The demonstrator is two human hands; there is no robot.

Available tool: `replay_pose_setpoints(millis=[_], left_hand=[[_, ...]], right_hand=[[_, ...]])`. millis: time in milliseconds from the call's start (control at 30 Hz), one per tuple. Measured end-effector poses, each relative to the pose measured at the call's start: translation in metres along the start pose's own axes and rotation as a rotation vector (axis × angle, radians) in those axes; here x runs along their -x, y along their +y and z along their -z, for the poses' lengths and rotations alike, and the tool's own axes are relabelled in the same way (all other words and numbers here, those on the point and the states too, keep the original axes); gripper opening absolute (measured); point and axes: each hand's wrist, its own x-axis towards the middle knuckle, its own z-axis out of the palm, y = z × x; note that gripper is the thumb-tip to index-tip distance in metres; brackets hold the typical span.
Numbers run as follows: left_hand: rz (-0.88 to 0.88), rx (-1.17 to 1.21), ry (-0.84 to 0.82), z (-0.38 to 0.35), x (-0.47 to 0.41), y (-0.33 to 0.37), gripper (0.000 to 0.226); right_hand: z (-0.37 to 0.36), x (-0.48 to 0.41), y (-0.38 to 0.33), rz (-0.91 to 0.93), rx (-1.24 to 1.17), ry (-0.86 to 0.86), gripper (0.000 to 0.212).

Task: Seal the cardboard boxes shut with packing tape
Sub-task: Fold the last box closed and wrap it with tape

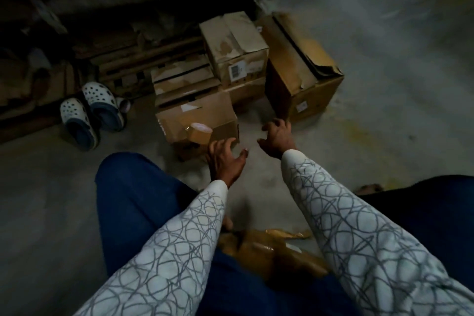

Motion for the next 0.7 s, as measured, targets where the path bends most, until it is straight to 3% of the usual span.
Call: replay_pose_setpoints(millis=[233,467,600,700], left_hand=[[0.132,0.029,0.029,0.032,-0.011,-0.012,0.045],[0.153,-0.229,-0.133,0.078,-0.100,-0.102,0.084],[0.245,-0.191,-0.161,0.063,-0.143,-0.141,0.103],[0.258,-0.232,-0.193,0.045,-0.169,-0.163,0.106]], right_hand=[[-0.024,0.027,-0.004,0.040,0.009,-0.006,0.044],[-0.072,-0.024,-0.084,0.202,-0.097,-0.134,0.041],[-0.101,-0.078,-0.126,0.213,-0.158,-0.199,0.064],[-0.121,-0.116,-0.144,0.239,-0.069,-0.262,0.077]])
